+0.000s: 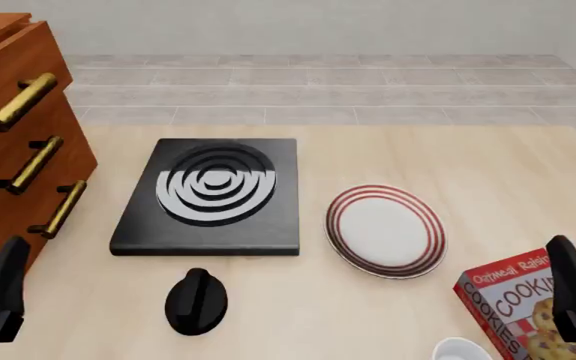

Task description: Pick the akita bowl in the top layer of the wooden cabinet and place it on the plate.

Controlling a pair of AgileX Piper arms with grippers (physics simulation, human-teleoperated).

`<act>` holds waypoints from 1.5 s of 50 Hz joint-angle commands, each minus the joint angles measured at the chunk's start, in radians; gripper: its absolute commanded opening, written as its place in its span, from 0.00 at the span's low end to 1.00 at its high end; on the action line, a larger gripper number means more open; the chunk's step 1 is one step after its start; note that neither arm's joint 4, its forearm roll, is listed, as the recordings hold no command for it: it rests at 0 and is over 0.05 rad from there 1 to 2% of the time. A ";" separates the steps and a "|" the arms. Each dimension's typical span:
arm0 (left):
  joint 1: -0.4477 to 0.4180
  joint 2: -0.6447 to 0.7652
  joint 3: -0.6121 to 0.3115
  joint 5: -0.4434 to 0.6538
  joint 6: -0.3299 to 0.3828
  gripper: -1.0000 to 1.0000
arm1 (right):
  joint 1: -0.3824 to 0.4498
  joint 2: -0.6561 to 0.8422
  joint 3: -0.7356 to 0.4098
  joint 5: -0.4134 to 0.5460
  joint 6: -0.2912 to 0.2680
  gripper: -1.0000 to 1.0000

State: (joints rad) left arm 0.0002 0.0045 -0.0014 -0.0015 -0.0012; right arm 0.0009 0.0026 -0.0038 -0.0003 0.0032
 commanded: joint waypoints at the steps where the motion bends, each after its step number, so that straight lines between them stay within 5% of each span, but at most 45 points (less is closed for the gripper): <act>1: 0.001 0.008 -0.002 -0.001 -0.004 1.00 | -0.003 0.005 -0.001 -0.002 -0.001 1.00; 31: 0.011 -0.004 -0.059 -0.001 0.004 1.00 | -0.009 0.006 0.002 -0.014 0.005 1.00; 33: -0.011 -0.004 -0.079 -0.006 0.056 1.00 | -0.010 0.004 0.002 -0.014 0.004 1.00; 47: -0.011 -0.004 -0.172 0.061 0.019 1.00 | -0.008 0.001 0.002 -0.007 -0.007 1.00; 75: -0.079 0.031 -0.523 0.315 0.017 1.00 | -0.008 0.001 0.002 -0.004 -0.007 1.00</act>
State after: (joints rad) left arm -0.0592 0.0083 -0.4250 0.2409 0.0202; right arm -0.0071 0.0033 -0.0019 -0.0051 -0.0041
